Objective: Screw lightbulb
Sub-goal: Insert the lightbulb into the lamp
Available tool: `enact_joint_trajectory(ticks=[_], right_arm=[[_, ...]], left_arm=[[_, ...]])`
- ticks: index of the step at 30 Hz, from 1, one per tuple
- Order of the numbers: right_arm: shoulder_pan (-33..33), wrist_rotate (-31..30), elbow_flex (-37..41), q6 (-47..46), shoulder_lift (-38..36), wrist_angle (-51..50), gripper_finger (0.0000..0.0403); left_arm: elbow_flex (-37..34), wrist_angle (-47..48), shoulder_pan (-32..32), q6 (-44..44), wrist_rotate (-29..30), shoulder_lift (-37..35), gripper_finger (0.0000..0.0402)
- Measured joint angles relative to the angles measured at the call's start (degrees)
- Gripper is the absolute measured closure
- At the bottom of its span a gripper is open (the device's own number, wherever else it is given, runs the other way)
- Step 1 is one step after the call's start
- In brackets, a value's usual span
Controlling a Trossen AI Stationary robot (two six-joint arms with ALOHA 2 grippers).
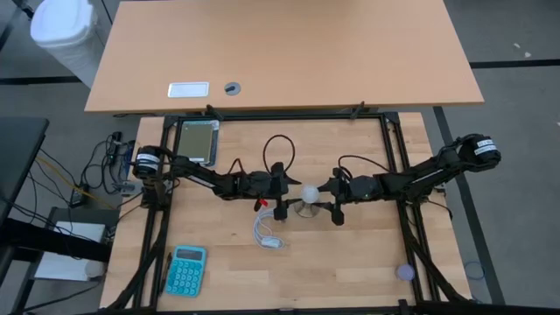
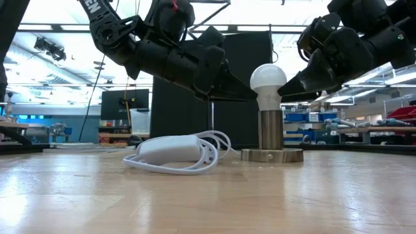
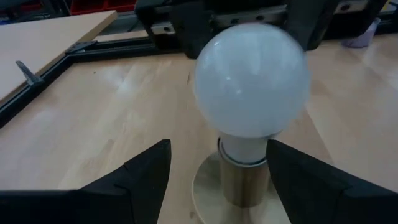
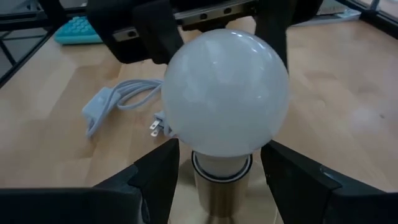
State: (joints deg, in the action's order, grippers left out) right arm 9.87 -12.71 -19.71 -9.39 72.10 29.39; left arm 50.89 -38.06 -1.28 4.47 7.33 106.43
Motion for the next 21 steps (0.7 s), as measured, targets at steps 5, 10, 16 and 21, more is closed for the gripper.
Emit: enact_joint_trajectory(ticks=[5,10,16,21], right_arm=[[0.0,0.04,-0.01,-0.25,0.0,-0.16,0.0173],[0.0,0.53,-0.01,-0.5,0.0,-0.32,0.0173],[0.0,1.18,0.69,-1.36,0.0,-0.26,0.0173],[0.59,0.24,2.8,-2.12,0.0,3.67,0.0173]], left_arm=[[0.0,-0.28,0.0,-0.14,0.43,0.25,0.0133],[-0.02,-0.64,-0.66,-0.18,0.32,0.87,0.0133],[0.0,-2.1,-1.12,-1.52,-0.63,1.78,0.0133],[-0.02,-3.31,-1.41,-1.87,-0.54,2.14,0.0133]])
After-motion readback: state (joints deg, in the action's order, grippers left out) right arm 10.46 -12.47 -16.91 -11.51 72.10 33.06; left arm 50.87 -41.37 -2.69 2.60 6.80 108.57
